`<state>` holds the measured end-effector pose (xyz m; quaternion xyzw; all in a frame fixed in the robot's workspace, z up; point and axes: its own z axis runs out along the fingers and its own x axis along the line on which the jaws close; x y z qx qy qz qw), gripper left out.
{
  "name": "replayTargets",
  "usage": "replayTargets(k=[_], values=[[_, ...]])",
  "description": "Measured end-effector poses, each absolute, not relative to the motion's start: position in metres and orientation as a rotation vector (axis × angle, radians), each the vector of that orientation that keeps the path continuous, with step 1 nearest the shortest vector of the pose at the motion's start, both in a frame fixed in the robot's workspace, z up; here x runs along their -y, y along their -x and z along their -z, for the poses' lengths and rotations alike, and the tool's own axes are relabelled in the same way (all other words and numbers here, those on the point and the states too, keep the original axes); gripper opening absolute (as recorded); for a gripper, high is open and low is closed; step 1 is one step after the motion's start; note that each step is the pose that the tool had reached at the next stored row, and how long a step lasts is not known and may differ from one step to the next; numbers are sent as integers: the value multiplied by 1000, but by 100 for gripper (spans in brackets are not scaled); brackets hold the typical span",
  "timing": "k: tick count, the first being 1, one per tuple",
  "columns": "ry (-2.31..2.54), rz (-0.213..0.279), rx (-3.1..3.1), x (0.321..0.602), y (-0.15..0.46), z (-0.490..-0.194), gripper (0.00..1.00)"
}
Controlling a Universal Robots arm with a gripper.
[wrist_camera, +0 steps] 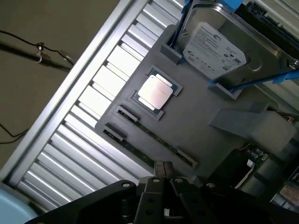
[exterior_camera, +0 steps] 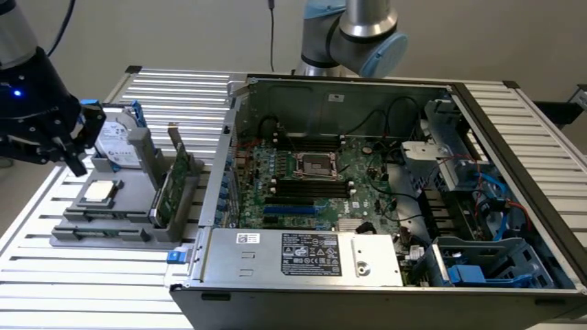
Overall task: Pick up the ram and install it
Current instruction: 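Pick up the ram and move it above insertion slot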
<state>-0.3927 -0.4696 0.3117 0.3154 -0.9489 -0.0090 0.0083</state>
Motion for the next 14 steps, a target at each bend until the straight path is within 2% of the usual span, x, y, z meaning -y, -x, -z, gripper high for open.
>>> replayTargets(k=[14], values=[[-1356,23,2817,470,393,-302,11]])
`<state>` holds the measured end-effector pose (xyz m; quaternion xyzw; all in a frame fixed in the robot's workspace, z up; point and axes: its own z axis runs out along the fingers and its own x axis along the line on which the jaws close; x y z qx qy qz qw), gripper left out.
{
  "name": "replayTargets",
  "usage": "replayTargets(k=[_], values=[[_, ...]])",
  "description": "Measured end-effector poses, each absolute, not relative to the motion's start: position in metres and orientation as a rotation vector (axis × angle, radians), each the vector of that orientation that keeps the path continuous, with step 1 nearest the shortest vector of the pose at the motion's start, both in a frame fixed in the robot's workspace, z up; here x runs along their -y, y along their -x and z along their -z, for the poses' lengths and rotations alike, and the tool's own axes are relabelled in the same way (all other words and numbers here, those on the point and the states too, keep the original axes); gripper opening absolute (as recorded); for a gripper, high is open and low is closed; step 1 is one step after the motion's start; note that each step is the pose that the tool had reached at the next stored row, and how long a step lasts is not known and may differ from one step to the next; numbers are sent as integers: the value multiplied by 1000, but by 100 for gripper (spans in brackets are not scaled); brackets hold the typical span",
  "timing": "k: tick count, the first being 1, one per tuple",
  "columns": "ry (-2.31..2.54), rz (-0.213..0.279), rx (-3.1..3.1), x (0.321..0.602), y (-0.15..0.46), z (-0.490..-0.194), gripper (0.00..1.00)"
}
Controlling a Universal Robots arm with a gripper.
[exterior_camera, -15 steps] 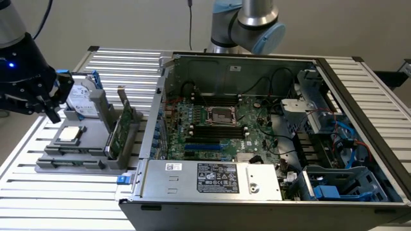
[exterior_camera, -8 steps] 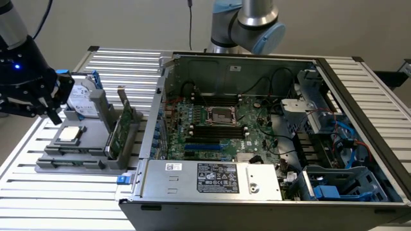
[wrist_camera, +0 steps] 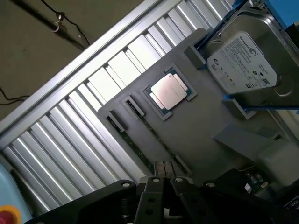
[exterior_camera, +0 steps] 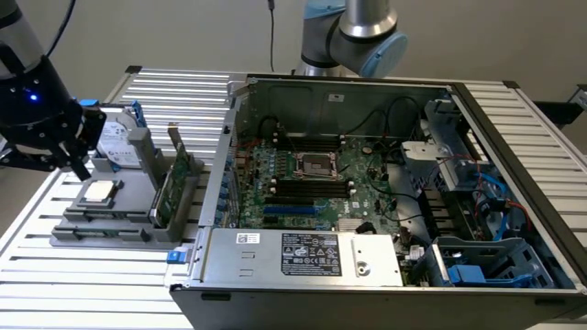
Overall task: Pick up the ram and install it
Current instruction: 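Pick up the ram and move it above insertion slot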
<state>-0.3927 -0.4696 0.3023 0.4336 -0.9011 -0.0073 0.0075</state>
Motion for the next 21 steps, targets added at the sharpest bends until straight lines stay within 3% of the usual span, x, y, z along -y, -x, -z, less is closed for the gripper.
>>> replayTargets(k=[21], values=[[-1865,17,2508,470,393,-288,11]])
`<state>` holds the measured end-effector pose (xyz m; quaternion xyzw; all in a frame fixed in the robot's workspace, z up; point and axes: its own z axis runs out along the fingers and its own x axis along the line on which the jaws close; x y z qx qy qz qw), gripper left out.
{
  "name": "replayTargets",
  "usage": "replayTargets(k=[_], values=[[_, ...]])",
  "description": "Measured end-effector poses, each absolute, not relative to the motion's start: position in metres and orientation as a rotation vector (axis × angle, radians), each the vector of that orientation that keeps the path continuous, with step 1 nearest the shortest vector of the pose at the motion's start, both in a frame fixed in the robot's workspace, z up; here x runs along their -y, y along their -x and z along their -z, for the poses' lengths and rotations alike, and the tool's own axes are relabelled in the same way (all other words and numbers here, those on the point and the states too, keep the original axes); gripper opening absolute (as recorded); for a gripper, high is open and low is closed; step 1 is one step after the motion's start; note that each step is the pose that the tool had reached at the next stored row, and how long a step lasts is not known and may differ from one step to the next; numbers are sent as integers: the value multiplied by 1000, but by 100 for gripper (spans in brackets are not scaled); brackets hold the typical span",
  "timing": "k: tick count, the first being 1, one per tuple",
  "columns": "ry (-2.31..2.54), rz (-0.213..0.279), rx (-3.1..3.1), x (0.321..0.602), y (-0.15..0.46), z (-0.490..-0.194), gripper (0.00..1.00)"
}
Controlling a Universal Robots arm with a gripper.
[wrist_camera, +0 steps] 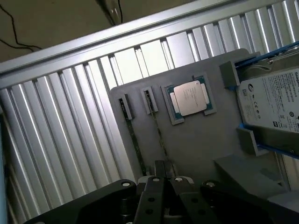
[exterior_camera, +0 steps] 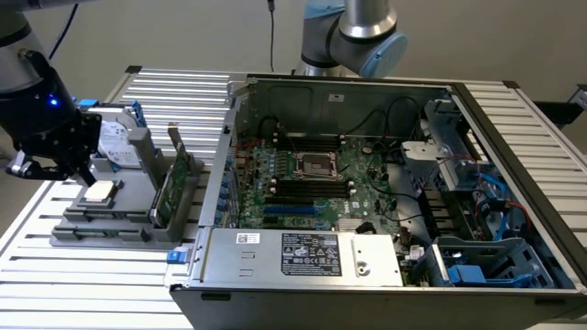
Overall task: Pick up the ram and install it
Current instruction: 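Pick up the ram and move it above insertion slot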
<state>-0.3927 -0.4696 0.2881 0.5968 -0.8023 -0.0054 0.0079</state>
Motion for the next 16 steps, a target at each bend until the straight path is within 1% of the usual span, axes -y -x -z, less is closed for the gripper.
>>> replayTargets(k=[14,15,16], values=[[-2146,8,2278,471,393,-285,11],[-2157,7,2267,471,394,-285,12],[-2168,7,2257,472,394,-285,16]])
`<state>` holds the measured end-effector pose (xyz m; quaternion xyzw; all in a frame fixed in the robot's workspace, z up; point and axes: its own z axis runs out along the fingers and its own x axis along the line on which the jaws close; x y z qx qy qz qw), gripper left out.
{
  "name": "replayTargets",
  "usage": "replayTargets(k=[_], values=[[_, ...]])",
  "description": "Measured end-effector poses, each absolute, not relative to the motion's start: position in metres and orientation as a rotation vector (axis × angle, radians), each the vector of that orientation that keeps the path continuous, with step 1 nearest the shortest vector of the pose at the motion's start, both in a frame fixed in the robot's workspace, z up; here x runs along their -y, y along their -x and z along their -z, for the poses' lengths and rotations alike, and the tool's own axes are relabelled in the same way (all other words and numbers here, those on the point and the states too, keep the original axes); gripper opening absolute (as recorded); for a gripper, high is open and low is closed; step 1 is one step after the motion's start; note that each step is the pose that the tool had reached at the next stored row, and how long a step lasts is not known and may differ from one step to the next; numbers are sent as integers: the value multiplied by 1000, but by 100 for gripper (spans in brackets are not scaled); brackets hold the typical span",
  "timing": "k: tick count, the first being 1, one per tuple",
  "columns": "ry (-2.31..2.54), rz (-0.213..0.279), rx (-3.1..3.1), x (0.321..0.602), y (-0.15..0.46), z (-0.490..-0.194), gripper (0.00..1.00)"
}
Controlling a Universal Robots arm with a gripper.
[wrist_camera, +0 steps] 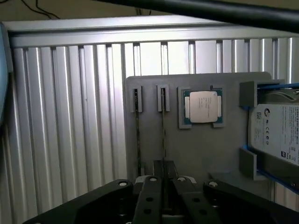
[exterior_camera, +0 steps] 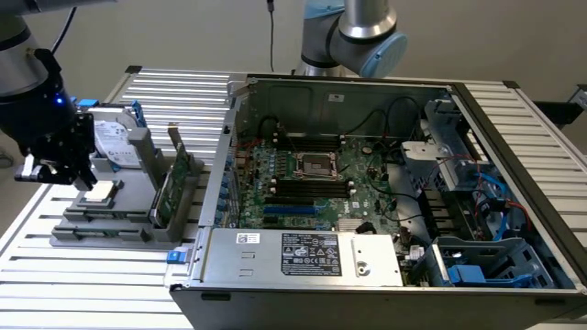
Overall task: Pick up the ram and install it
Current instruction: 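Pick up the ram and move it above insertion slot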
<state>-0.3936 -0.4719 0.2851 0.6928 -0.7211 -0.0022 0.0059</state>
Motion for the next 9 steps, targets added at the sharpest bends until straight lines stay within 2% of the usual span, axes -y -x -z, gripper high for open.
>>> replayTargets(k=[1,2,3,4,5,9], values=[[-2178,7,2247,472,394,-285,24],[-2188,7,2237,473,394,-285,24],[-2197,7,2229,474,394,-285,30],[-2204,7,2222,475,394,-285,30],[-2209,7,2216,476,394,-284,36],[-2233,6,2193,481,394,-282,36]])
